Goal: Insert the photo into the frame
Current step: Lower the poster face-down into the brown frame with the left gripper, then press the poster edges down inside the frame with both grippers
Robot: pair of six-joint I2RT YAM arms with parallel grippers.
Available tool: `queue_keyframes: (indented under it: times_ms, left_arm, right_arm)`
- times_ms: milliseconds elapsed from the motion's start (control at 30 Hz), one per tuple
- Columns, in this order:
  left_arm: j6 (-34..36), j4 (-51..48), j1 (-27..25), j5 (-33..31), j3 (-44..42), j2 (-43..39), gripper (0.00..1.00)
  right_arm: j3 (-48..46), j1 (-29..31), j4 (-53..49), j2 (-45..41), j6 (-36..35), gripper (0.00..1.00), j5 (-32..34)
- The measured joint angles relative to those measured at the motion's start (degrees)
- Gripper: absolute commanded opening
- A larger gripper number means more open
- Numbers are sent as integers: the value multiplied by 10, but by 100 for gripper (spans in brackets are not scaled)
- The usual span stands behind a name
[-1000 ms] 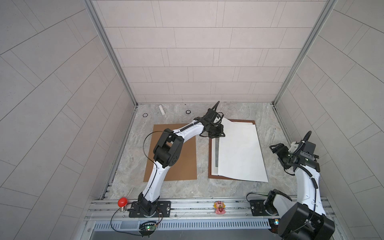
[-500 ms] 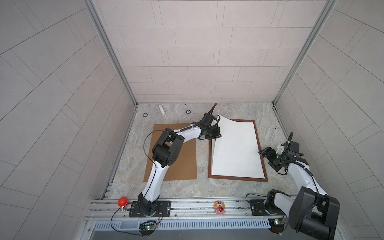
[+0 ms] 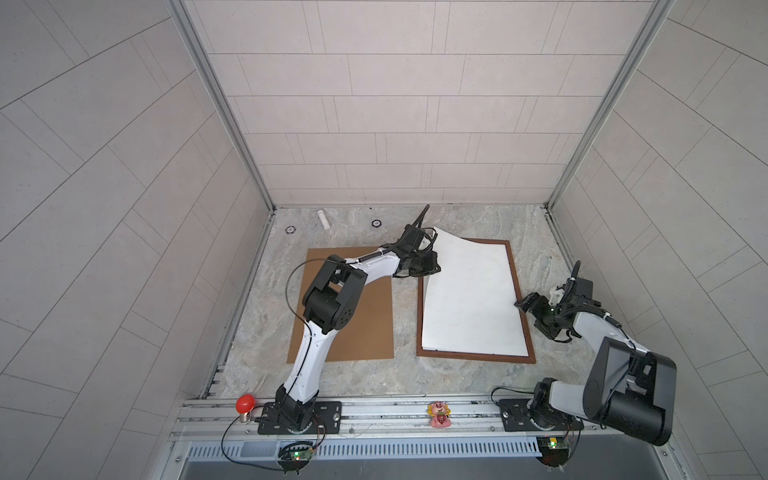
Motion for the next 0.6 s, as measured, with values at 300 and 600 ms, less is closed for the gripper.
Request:
queue_keyframes:
  times_ms: [300,600]
  left_arm:
    - [-1,17,0,-1,-19,0,1]
    - [-3,23,0,-3,-22,0,10]
  right_arm:
    - [0,0,5,-5,0,83,-2]
    - [0,3,6,-3,-3,82,-9]
